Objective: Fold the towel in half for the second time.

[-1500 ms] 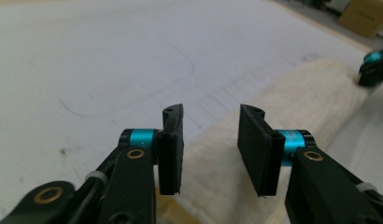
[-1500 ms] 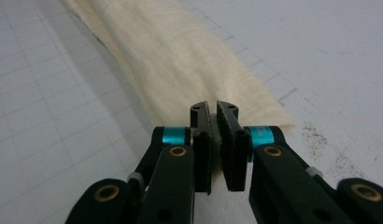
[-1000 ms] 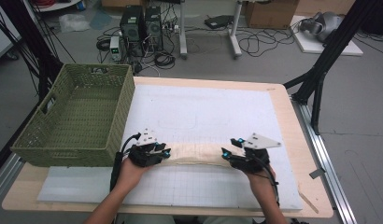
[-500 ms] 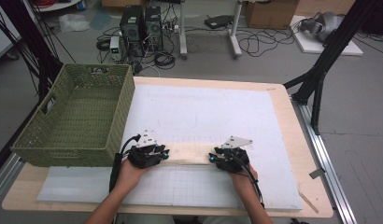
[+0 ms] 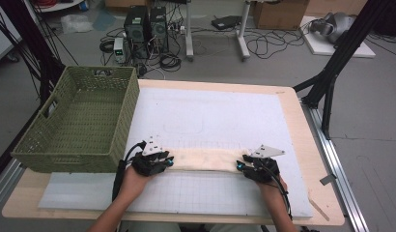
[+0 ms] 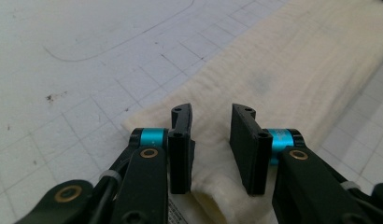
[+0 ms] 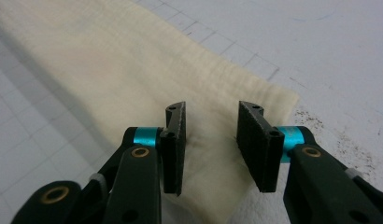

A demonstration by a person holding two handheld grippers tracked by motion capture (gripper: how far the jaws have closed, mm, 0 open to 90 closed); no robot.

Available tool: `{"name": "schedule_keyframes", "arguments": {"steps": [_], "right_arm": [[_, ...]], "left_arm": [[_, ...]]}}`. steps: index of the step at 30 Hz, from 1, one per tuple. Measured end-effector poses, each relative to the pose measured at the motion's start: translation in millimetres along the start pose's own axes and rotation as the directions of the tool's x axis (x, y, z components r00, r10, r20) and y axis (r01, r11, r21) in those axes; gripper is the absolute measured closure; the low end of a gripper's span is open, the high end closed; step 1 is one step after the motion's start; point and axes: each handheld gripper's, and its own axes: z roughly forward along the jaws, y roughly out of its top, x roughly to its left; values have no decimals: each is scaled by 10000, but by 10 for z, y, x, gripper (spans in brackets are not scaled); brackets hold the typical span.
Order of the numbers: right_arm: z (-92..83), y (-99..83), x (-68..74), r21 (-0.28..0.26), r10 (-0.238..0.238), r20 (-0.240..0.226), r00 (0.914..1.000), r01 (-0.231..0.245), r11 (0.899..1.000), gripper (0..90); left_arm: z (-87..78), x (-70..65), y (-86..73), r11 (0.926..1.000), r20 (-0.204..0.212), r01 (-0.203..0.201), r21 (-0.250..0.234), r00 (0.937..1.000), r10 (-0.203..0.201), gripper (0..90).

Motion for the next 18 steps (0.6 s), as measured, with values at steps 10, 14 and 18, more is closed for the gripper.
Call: {"name": "schedule_keyframes", "arguments": {"steps": [10, 14, 18], "right_arm": [[-272, 6, -52, -900, 342, -414, 9986, -378, 9952, 596], [-275, -50, -35, -575, 62, -692, 9976, -102, 9983, 652], [-216, -102, -43, -135, 13, -602, 9982, -21, 9999, 657]], "left_arm": [[-230, 54, 56, 9950, -407, 313, -947, 9986, -352, 625], [-195, 57, 14, 9977, -151, 253, -621, 9995, -263, 654], [-134, 49, -27, 10000, -201, 55, -3, 9998, -55, 687]]}}
